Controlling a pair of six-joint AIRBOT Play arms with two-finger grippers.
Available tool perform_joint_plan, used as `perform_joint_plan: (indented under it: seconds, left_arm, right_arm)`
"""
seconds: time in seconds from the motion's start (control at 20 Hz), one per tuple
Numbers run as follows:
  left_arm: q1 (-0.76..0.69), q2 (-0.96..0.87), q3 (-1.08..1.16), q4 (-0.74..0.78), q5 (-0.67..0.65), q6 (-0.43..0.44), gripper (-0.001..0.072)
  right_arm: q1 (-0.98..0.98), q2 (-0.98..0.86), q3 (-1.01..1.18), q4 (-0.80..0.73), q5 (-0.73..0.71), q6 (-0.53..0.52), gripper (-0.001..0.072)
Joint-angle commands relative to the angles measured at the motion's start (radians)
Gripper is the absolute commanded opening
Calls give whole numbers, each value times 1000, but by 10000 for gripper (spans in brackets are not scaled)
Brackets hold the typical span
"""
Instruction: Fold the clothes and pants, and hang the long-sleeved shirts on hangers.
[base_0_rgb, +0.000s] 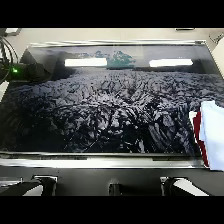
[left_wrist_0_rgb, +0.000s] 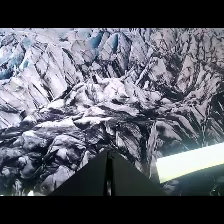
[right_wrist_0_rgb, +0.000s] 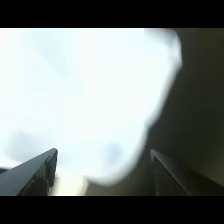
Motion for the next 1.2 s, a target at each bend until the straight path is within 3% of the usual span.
perform_joint_plan:
  seconds: [0.0,0.1,0.2,0.3,0.35,0.4,0.45,0.5,0.6,0.75,0.8,1.15]
  left_arm:
    - [-2,0,3,3,71,2,21]
    - [-22,-18,36,97,139,11,19]
    - [-75,-67,85,377,151,-97,19]
    - [-122,-120,86,634,117,-239,21]
    - [-124,-153,79,640,60,-299,57]
    - [-119,-192,68,584,-44,-319,295]
    - [-116,-228,45,518,-169,-300,611]
    - [-117,-254,-9,451,-267,-216,708]
    - [-133,-209,-184,391,-207,-173,708]
    - [-143,-46,-422,417,61,-258,709]
    - [-142,-28,-451,436,84,-258,708]
    - [-144,-31,-454,475,81,-256,709]
  right_arm:
    - [58,1,315,206,-322,-65,680]
    - [212,1,462,235,-557,-105,679]
    - [433,-2,492,225,-652,-115,678]
    - [666,-44,483,218,-516,-61,679]
    - [768,-86,460,207,-374,-18,679]
    - [842,-137,430,193,-232,18,681]
    - [896,-194,387,211,-85,36,672]
    - [935,-240,338,248,27,10,624]
    - [1002,-262,220,234,75,-26,592]
    - [1028,-205,123,191,-71,-21,643]
    - [1029,-198,117,175,-98,-5,695]
    - [1029,-196,118,167,-98,-5,700]
